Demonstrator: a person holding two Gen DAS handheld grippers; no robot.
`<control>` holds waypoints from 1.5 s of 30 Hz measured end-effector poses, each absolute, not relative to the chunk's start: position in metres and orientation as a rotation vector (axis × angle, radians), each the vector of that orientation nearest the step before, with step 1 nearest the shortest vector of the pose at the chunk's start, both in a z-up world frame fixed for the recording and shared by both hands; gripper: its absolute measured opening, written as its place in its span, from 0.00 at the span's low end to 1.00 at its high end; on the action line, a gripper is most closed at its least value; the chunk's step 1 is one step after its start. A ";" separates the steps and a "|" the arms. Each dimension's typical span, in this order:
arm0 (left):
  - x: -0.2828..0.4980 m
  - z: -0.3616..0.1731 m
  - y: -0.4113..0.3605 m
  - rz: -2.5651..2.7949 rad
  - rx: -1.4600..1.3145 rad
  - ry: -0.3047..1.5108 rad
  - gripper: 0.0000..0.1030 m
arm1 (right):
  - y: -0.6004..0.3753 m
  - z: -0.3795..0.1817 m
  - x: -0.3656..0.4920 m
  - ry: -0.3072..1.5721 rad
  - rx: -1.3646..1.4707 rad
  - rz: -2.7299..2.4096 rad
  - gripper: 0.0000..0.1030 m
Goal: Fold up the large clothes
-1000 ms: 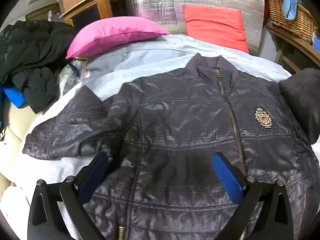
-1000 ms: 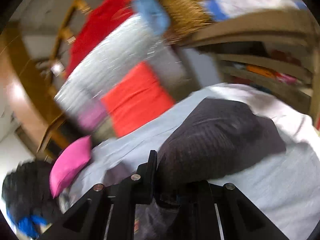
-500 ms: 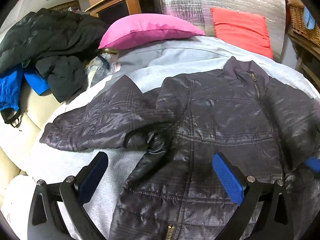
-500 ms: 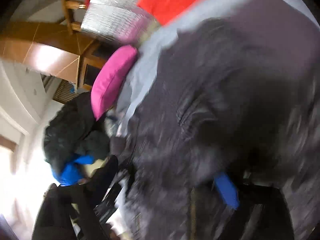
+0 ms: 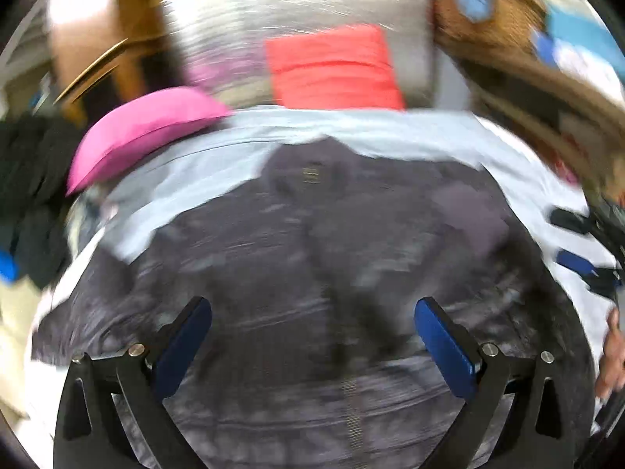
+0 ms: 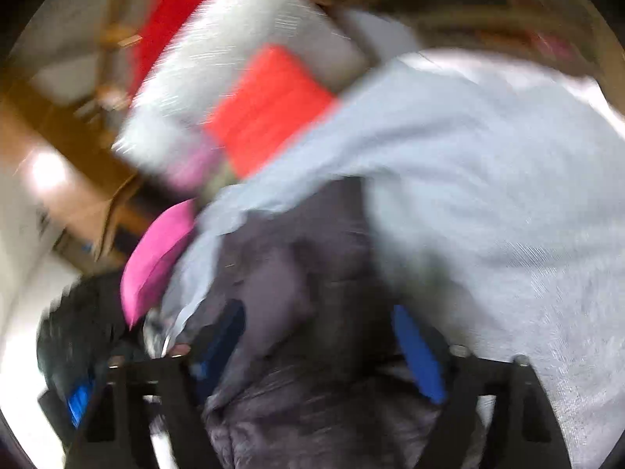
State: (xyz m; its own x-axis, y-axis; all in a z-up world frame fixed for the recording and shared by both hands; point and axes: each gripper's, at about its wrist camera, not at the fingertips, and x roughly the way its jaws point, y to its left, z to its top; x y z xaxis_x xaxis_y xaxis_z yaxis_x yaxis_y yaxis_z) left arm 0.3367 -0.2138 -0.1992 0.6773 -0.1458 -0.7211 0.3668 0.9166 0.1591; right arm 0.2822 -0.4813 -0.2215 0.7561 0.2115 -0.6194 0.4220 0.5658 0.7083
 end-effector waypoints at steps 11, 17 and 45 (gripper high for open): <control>0.385 -0.248 -0.281 -0.329 0.378 0.892 0.57 | -0.494 -0.254 0.313 0.839 1.106 -0.128 0.40; 0.399 -0.234 -0.239 -0.368 0.192 0.899 0.21 | -0.494 -0.253 0.305 0.857 1.069 -0.140 0.39; 0.443 -0.179 -0.117 -0.205 -0.230 0.963 0.81 | -0.412 -0.216 0.330 0.881 0.650 -0.126 0.58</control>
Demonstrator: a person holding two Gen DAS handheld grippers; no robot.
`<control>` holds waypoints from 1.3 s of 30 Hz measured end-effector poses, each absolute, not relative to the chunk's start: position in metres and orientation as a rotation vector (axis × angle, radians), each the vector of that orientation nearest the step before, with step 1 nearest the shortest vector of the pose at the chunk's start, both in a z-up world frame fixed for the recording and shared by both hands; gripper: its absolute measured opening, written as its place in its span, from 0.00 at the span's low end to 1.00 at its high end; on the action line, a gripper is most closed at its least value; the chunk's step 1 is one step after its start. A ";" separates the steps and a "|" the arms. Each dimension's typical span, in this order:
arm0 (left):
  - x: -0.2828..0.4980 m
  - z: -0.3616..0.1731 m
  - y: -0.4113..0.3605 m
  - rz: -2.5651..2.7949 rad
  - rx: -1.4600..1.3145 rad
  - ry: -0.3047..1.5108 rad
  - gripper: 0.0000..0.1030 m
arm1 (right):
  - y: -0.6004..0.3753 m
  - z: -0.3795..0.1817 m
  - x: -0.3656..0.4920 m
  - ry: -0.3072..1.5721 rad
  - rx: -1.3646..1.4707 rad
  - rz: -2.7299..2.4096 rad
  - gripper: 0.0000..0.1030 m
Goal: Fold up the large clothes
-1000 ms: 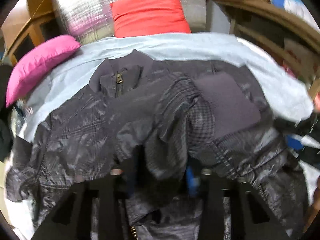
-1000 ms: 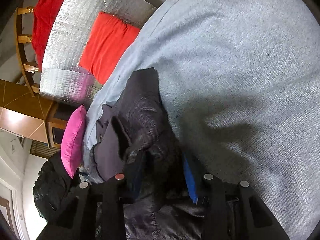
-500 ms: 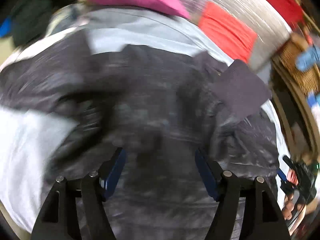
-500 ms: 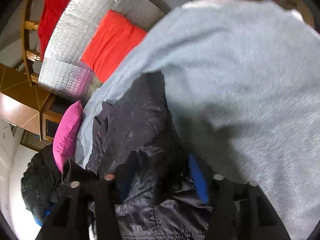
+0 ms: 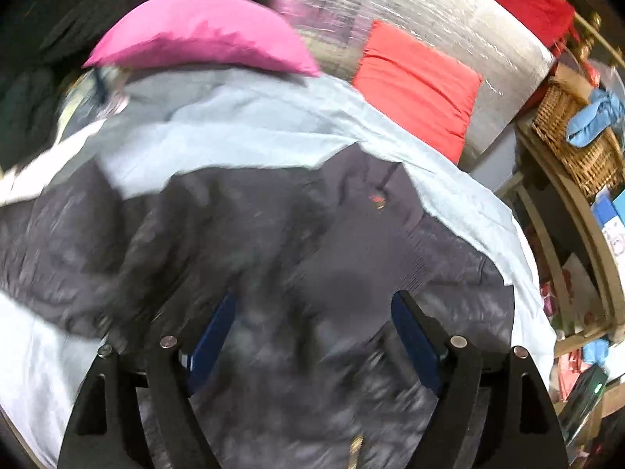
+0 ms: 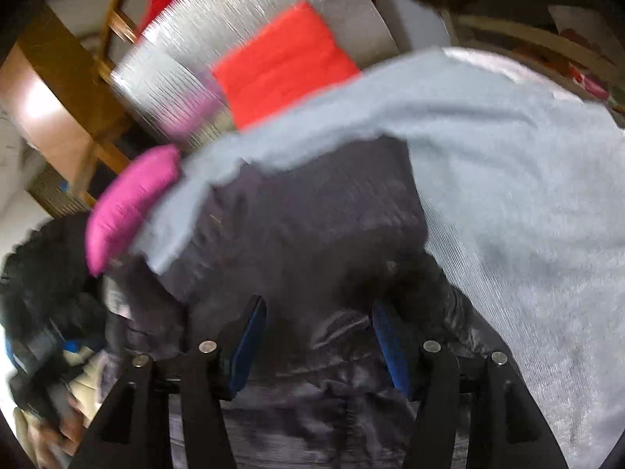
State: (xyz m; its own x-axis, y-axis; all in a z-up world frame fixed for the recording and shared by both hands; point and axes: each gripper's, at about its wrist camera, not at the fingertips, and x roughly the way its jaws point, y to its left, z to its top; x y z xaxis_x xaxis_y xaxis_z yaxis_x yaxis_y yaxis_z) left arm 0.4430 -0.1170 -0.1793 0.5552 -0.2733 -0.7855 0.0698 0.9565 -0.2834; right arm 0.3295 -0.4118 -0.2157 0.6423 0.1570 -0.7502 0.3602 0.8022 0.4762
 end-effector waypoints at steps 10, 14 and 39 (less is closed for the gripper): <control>0.477 -0.228 -0.135 -0.097 -0.141 1.147 0.85 | -0.416 -0.220 0.330 0.882 0.652 -0.108 0.57; 0.456 -0.214 -0.078 -0.055 -0.149 1.104 0.85 | -0.414 -0.220 0.332 0.885 0.639 -0.117 0.57; 0.341 -0.221 0.347 0.358 -0.693 0.912 0.85 | -0.367 -0.215 0.328 0.869 0.564 -0.006 0.59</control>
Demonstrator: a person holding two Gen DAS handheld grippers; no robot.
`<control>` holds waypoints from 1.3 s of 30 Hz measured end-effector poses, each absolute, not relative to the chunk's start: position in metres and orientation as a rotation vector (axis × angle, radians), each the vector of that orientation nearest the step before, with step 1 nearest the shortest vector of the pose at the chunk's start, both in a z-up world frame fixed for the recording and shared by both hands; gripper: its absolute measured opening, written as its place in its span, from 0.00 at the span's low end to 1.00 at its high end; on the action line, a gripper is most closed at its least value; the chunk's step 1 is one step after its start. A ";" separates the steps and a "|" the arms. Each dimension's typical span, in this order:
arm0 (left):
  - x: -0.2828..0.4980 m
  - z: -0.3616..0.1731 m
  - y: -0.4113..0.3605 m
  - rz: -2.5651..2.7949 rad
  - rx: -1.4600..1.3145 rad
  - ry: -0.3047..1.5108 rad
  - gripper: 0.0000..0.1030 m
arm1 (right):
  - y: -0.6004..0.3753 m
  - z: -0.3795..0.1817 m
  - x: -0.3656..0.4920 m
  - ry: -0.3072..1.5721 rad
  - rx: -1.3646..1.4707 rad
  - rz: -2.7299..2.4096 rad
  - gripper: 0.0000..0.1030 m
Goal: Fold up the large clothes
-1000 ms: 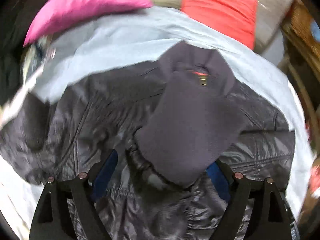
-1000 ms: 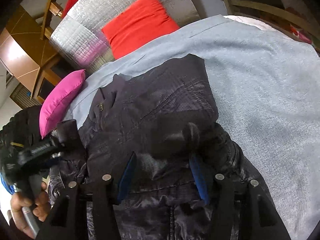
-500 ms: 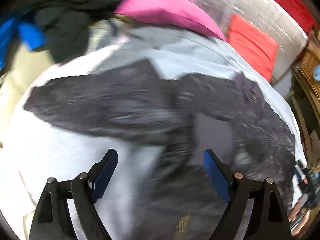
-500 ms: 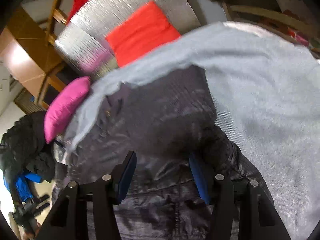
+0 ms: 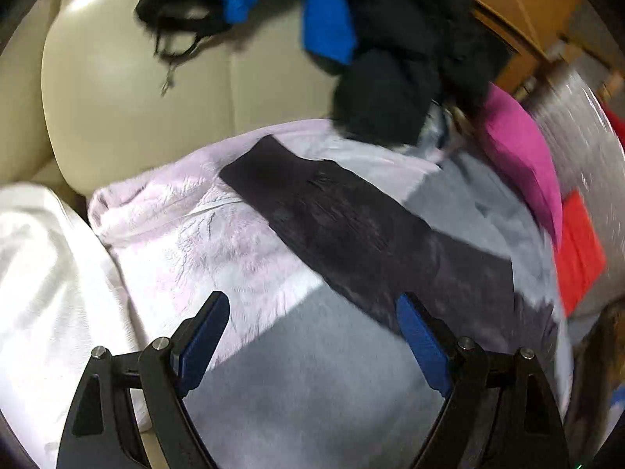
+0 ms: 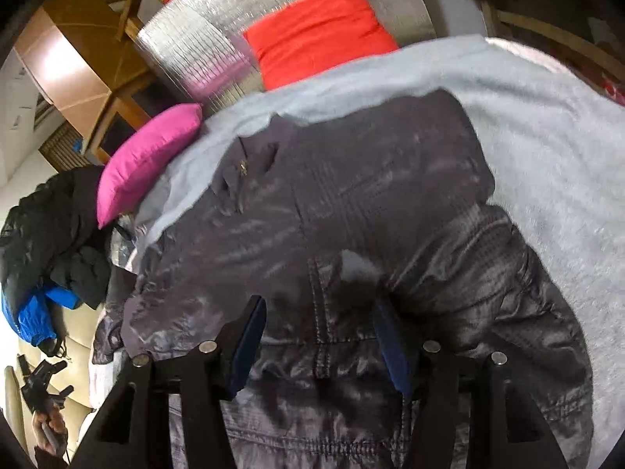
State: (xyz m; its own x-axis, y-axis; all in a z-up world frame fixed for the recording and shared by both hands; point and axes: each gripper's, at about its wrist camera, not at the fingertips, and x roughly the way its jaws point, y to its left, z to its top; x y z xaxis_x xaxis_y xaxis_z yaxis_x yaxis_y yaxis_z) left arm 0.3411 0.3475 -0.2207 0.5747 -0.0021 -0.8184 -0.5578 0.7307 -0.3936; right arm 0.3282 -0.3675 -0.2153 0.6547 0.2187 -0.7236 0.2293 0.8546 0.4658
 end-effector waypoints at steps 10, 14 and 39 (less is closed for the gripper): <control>0.384 -0.287 0.388 0.354 -0.959 0.851 0.84 | -0.358 -0.206 0.329 0.839 0.501 -0.003 0.59; 0.402 -0.303 0.390 0.331 -0.988 0.803 0.72 | -0.350 -0.203 0.332 0.824 0.456 -0.006 0.59; 0.438 -0.211 0.323 0.223 -0.603 0.591 0.20 | -0.372 -0.187 0.320 0.728 0.468 -0.095 0.59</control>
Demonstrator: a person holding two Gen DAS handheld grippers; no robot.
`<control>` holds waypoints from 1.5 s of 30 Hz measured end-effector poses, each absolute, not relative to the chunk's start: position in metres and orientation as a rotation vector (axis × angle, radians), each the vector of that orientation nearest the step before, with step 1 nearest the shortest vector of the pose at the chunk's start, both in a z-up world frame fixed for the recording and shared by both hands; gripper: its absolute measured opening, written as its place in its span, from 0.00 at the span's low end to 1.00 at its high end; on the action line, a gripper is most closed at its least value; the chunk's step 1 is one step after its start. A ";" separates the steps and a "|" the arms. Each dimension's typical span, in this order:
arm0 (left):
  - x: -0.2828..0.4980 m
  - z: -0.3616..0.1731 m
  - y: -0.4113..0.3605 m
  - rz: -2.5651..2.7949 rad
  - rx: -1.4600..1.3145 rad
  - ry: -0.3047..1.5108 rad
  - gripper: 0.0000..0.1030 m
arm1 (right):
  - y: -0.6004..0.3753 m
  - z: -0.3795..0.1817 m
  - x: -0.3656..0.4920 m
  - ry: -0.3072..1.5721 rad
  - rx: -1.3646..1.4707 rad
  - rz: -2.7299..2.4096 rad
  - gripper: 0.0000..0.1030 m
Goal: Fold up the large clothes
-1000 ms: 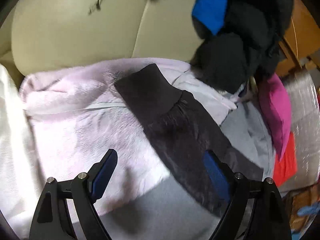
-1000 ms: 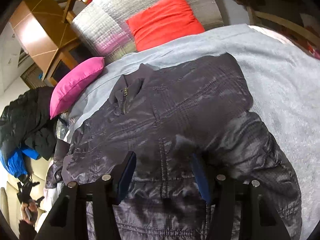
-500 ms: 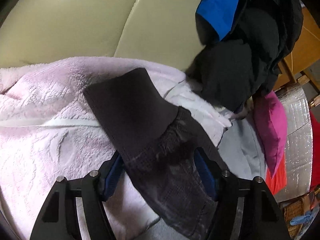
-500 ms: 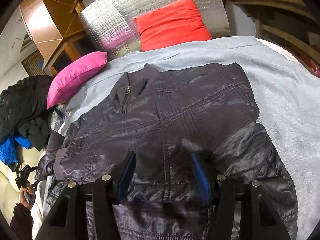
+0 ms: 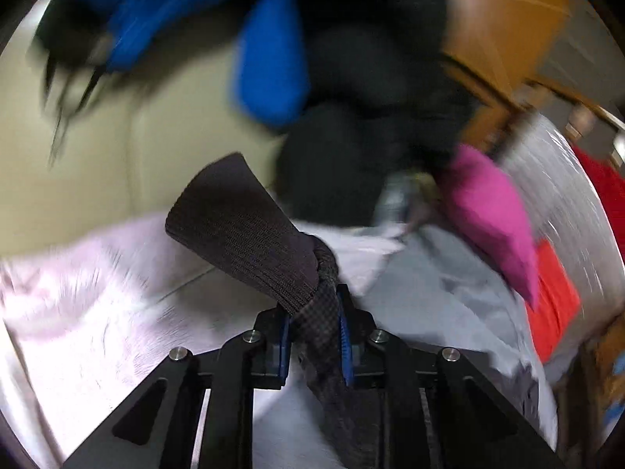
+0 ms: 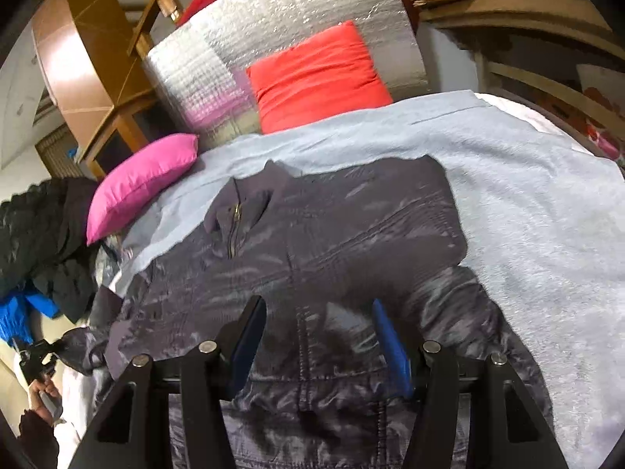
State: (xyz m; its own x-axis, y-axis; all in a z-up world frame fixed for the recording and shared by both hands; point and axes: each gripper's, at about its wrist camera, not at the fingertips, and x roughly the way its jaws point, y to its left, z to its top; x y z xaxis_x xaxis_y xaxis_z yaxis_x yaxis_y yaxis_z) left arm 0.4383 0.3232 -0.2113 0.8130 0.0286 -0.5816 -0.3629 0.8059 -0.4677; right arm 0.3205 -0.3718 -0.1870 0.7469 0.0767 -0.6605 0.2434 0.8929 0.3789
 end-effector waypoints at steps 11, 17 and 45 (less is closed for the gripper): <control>0.412 -0.064 0.083 -0.252 -0.266 0.487 0.18 | -0.416 -0.171 0.302 0.648 0.634 -0.140 0.59; 0.403 -0.063 -0.062 -0.492 -0.175 0.579 0.18 | -0.456 -0.176 0.289 0.619 0.776 -0.154 0.59; 0.387 -0.147 -0.123 -0.344 0.109 0.783 0.67 | -0.458 -0.204 0.315 0.773 0.841 -0.068 0.59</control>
State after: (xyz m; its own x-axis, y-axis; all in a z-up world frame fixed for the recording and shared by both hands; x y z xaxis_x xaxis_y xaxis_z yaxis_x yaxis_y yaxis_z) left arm 0.3867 -0.1226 -0.1473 0.6565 -0.2627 -0.7071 0.3428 0.9389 -0.0306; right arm 0.3148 -0.4579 -0.2039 0.7302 0.2373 -0.6407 0.3454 0.6810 0.6458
